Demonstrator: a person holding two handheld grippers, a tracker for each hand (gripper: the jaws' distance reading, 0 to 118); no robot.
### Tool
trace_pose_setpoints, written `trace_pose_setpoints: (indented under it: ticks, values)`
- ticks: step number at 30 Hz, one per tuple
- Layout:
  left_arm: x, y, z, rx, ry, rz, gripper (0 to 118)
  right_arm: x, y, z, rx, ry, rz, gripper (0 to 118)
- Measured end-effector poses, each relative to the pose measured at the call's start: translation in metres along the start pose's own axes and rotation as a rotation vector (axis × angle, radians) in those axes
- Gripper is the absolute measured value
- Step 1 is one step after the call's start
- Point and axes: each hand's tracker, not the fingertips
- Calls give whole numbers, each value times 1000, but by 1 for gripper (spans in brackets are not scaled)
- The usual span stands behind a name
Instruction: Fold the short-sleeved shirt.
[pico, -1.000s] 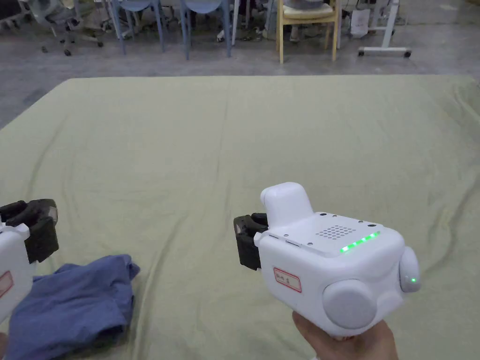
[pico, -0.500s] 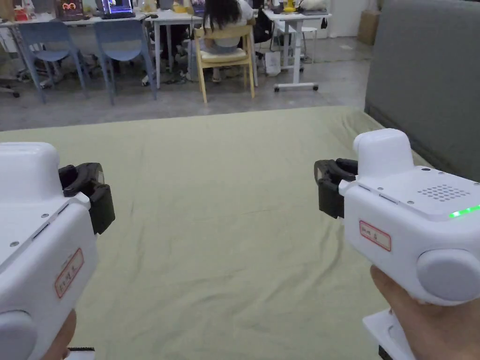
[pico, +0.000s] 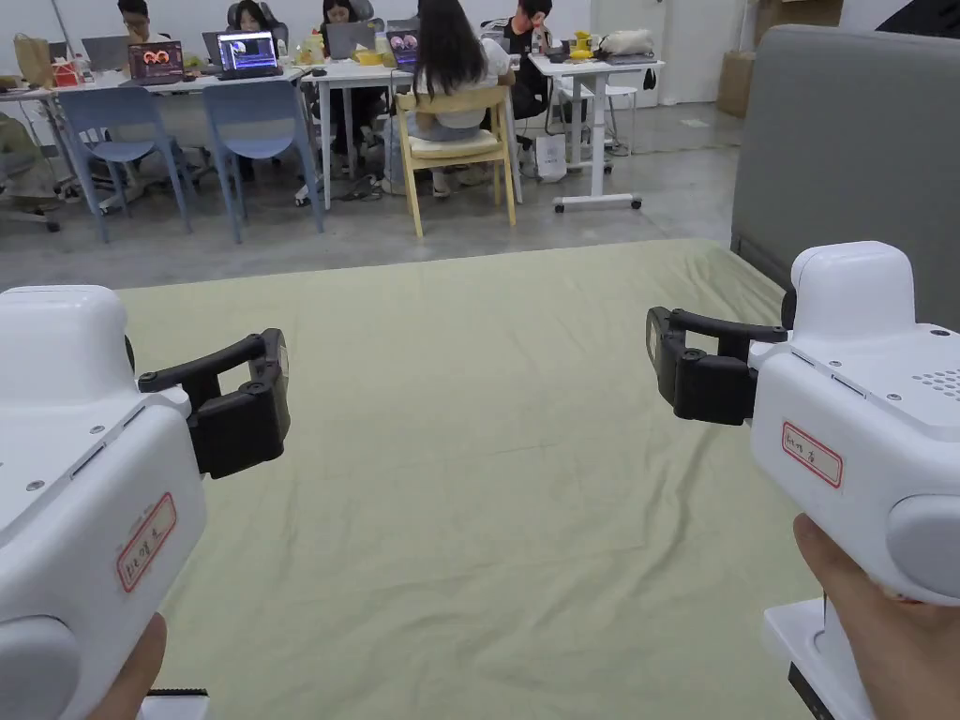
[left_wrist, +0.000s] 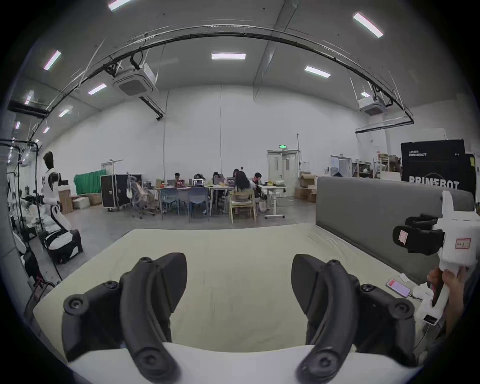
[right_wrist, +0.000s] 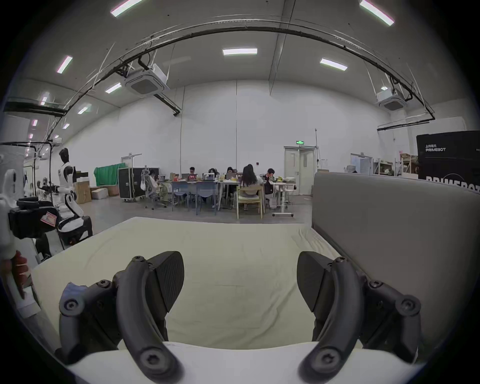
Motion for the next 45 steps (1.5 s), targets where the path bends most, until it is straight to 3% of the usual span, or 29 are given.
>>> trace_pose_setpoints:
  ticks: [4,7,32,45]
  values:
    - [-7,0,3,2,50,-1,92,-7,2,-1,15,-4,33,98]
    - [-15,1,2,-2,65,1,103,-8,3,-1,20,3,34,98]
    - [-21,-1,3,-10,100,-3,103,-16,7,-1,35,-8,82,98]
    - [-25,0,1,4,112,-15,103,-20,8,-2,38,-5,88,106]
